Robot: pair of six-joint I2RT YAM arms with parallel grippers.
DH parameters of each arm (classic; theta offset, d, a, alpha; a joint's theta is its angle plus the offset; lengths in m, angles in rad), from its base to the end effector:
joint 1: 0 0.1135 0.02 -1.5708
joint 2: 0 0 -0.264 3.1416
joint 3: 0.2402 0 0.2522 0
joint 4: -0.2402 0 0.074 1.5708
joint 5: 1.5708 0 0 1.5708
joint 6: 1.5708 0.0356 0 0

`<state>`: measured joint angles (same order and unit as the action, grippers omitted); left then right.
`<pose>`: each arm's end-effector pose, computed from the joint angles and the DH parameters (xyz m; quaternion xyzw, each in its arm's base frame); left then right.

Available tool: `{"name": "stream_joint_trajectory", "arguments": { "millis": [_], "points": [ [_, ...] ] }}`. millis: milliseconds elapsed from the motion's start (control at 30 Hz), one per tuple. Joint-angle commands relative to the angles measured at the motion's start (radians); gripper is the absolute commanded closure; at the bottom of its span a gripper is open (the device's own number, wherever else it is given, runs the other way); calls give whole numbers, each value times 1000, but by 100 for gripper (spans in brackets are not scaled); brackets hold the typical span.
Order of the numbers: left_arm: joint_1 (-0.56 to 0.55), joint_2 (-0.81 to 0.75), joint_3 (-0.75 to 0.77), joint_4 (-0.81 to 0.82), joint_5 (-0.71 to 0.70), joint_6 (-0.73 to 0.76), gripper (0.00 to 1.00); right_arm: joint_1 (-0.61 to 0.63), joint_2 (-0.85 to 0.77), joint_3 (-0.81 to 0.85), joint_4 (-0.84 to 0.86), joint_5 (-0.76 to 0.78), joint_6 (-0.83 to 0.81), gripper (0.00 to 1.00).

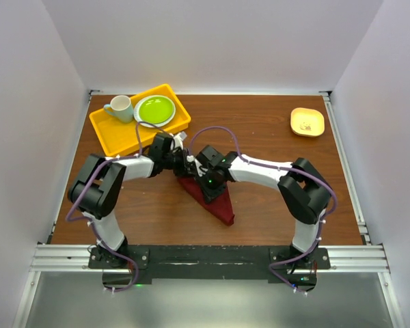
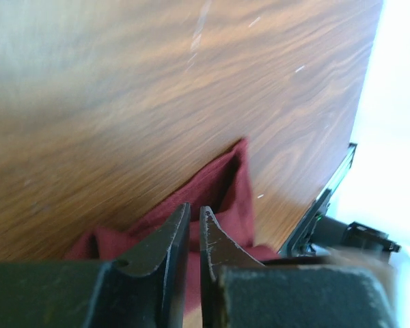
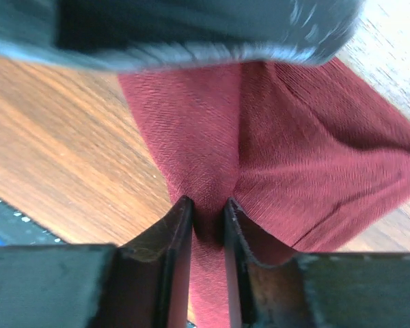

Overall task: Fold the napkin, place the utensils inside, and roll it up
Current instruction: Roll the napkin with the utensil

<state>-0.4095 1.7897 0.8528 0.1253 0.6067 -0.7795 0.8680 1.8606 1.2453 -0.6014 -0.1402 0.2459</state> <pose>0.3055 -0.1547 0.1345 -0.0542 0.8916 -0.4279 0.1376 0.2341 0.2840 0.1716 -0.3123 0.9311 0.1514 0.1127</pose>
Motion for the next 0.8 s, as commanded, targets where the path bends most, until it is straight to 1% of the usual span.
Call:
{"name": "stream_joint_trajectory", "arguments": {
  "millis": [0, 100, 167, 200, 233, 300, 400, 533, 600, 667, 767],
  "points": [
    [44, -101, 66, -18, 5, -10, 83, -81, 17, -98, 98, -168, -3, 83],
    [61, -116, 78, -7, 28, -32, 83, -122, 43, -136, 156, -287, -10, 84],
    [60, -121, 77, -3, 40, -50, 85, -152, 58, -153, 192, -338, -13, 84],
    [58, -122, 68, 13, 47, -61, 85, -164, 74, -159, 201, -387, -16, 84],
    [54, -122, 60, 45, 59, -72, 87, -188, 81, -164, 210, -404, -17, 85],
    [41, -115, 45, 56, 70, -86, 87, -210, 91, -188, 239, -441, -25, 85],
    [-1, -101, 12, 92, 80, -107, 89, -251, 109, -228, 285, -512, -17, 84],
    [-55, -73, -69, 224, 82, -176, 92, -276, 121, -276, 339, -542, 4, 79],
    [-58, -44, -106, 246, 77, -181, 92, -279, 133, -288, 353, -547, 9, 77],
    [-57, -18, -123, 261, 65, -147, 93, -279, 129, -300, 359, -544, 12, 76],
    [-54, 22, -104, 220, 36, -75, 94, -279, 106, -302, 344, -526, 15, 72]
  ]
}}
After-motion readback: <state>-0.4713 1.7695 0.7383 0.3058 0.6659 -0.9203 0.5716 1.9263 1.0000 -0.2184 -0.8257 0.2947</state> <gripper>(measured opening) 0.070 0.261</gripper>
